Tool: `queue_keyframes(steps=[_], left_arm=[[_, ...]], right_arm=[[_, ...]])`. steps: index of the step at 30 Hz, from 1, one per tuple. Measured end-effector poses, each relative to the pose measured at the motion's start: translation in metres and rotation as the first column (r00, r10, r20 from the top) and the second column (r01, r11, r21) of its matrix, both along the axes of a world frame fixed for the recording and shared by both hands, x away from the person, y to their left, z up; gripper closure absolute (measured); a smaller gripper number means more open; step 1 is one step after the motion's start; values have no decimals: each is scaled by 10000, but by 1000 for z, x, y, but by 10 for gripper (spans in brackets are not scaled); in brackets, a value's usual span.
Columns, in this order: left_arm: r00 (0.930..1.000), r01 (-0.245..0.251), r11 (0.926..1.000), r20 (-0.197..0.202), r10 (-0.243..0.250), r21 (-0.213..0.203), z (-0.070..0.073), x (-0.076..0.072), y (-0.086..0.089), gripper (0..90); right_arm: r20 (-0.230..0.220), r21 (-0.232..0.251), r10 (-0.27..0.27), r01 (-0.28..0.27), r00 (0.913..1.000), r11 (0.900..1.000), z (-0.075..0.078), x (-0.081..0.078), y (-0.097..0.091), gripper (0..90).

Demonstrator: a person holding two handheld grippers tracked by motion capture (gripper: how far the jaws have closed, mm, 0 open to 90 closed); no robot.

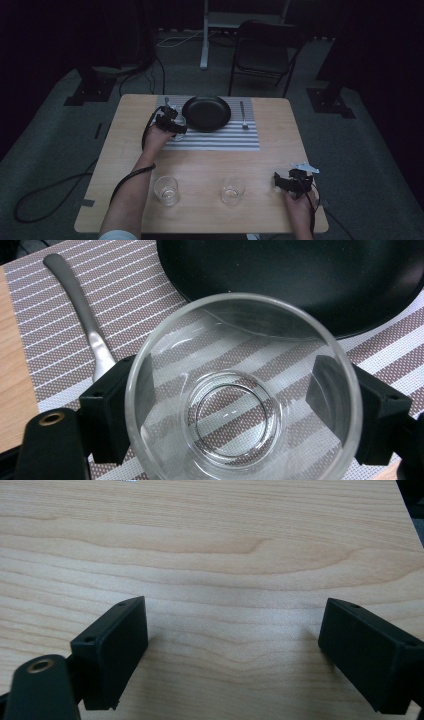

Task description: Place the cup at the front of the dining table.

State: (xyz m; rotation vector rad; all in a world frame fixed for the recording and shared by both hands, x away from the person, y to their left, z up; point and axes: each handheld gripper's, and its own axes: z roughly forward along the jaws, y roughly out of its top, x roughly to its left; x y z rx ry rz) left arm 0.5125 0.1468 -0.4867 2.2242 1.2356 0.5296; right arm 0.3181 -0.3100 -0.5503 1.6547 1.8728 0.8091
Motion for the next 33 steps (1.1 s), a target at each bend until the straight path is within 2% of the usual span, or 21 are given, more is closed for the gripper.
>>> queue_keyframes(steps=[3, 7, 11, 12, 18, 21, 33], left_arm=[[9999, -33, 9996, -107, 36, 272, -3, -2, -1, 170], [9999, -33, 9996, -102, 36, 297, -4, -3, -1, 171], [9999, -130, 9999, -68, 130, 95, -4, -4, 1, 171], [9998, -176, 9998, -45, 176, -93, -3, -5, 3, 171], [9992, -348, 9989, -229, 341, -298, -8, -8, 6, 170], [9989, -382, 9978, -288, 366, -549, -11, -10, 9, 170], [9988, -344, 9974, -373, 321, -632, -16, -18, 17, 171]], right_arm=[[1, 1, -1, 1, 10000, 10000, 0, 0, 0, 119], [0, -1, 0, 0, 10000, 10000, 0, 0, 0, 119], [-1, 1, 0, 0, 10000, 10000, 0, 0, 0, 119], [0, 1, -1, 1, 10000, 10000, 0, 0, 0, 119], [1, 3, -1, 1, 10000, 10000, 0, 0, 0, 119], [1, 4, 0, 0, 10000, 10000, 0, 0, 0, 119], [-1, 3, 0, 0, 10000, 10000, 0, 0, 0, 119]])
